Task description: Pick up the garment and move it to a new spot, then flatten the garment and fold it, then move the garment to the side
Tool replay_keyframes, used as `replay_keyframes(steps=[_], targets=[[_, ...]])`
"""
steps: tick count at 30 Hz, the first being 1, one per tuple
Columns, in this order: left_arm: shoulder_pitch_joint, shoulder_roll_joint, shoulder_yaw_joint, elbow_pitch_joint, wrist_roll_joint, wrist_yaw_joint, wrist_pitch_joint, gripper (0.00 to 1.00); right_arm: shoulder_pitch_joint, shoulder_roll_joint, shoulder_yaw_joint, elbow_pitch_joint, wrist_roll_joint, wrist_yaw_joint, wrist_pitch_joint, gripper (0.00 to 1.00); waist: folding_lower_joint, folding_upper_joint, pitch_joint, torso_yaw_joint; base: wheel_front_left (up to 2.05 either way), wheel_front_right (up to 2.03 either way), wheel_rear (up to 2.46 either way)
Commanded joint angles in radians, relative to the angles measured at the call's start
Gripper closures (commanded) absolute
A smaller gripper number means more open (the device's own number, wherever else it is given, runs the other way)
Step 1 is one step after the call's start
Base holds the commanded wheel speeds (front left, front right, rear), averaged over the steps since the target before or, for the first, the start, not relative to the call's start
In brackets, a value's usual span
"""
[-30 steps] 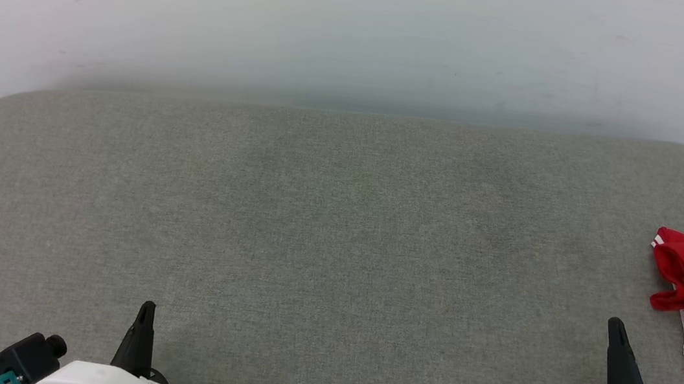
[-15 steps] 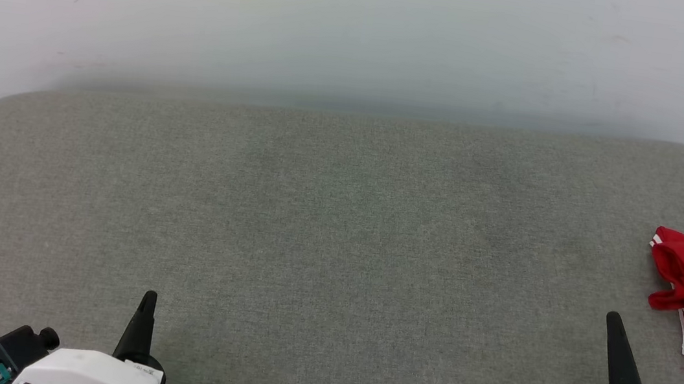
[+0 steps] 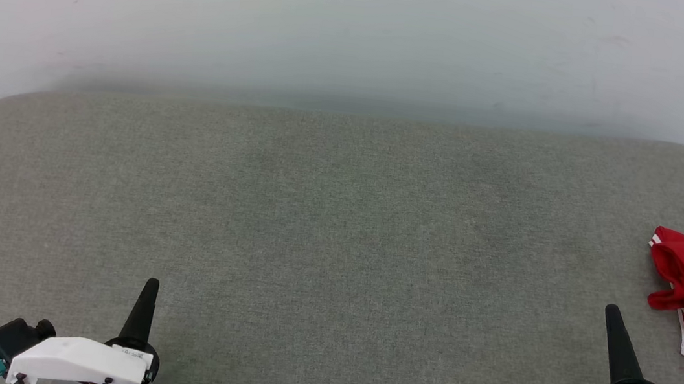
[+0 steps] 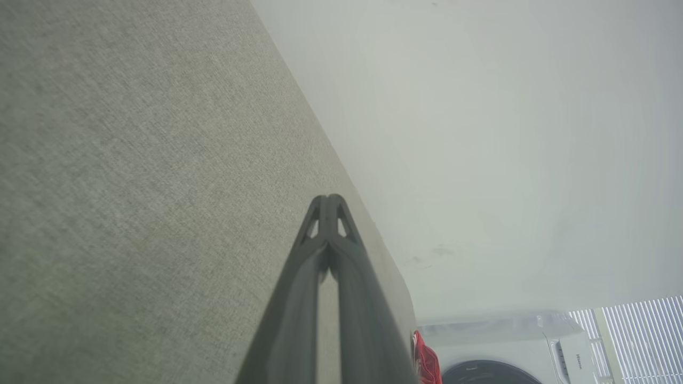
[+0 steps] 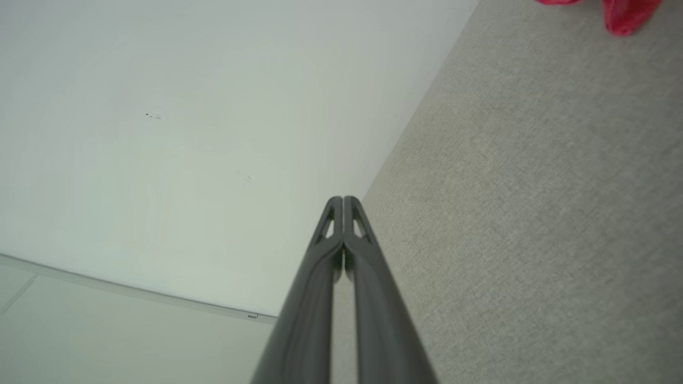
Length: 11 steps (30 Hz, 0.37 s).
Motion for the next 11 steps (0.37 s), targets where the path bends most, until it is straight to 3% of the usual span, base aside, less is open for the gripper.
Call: replay_keyframes(steps=[1,11], targets=[[-0.02,0.005,0.007,-0.001,-0.03,-0.008,0.007,1.0,-0.023,-0.007,-0.003,0.0,0.03,0.0,0.008,1.0,-0.0001,0.0,0.0,0.0,0.0,0.0,0.0],[-0.039,0.003,0.018,0.013,-0.117,-0.022,0.028,1.0,-0.038,-0.005,-0.007,0.014,0.114,0.0,0.03,1.0,-0.0001,0.0,-0.001,-0.002,0.0,0.0,0.0]])
